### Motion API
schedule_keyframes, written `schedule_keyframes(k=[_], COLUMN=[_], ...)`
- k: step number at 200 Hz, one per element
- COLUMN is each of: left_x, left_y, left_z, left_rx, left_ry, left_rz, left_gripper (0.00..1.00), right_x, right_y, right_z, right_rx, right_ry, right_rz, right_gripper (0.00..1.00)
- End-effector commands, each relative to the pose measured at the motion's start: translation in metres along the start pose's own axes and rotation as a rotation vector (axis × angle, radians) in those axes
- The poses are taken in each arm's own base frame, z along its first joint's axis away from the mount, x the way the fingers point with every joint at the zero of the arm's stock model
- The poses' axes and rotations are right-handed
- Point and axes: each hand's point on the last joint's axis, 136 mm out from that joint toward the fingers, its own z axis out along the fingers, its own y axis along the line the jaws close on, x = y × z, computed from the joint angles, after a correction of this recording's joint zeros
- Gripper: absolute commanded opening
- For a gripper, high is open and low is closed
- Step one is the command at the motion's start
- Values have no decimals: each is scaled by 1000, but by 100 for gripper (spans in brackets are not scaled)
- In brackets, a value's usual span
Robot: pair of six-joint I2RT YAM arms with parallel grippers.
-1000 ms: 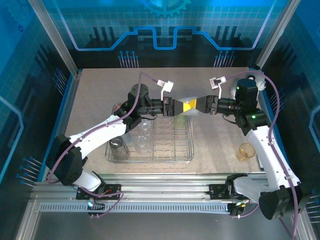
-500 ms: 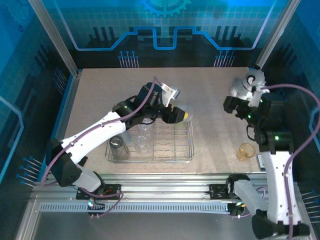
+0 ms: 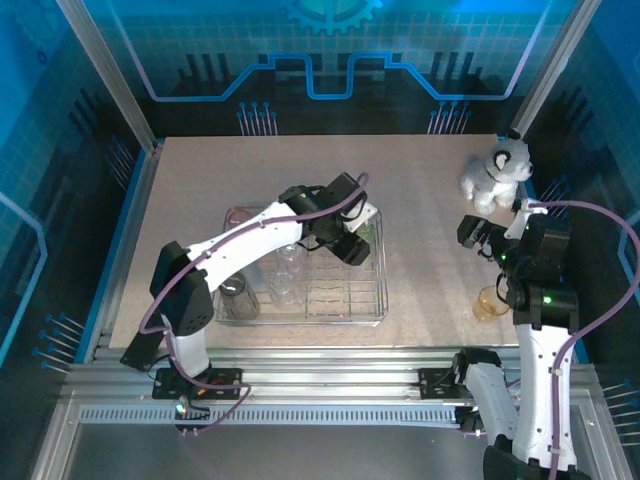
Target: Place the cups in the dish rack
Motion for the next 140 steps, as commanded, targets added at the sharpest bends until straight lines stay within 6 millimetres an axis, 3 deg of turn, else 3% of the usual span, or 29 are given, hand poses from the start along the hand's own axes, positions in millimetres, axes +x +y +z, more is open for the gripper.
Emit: schedule_keyframes(k=[1, 82, 140], left_x=[7, 12, 5], left_y=[-5, -6, -6], left_z=[0, 34, 48], left_rx=[-43, -111, -123], left_ry=[63, 183, 203], left_rz=[64, 103, 116], left_gripper=[32, 37, 59], right_x=[-3, 8, 9], right_y=[-2, -5, -6], right_z=[-2, -1, -2], right_rx=[2, 9, 12], right_ry=[-24, -17, -17], right_rz=[-21, -35, -41], right_gripper=[100, 100, 100])
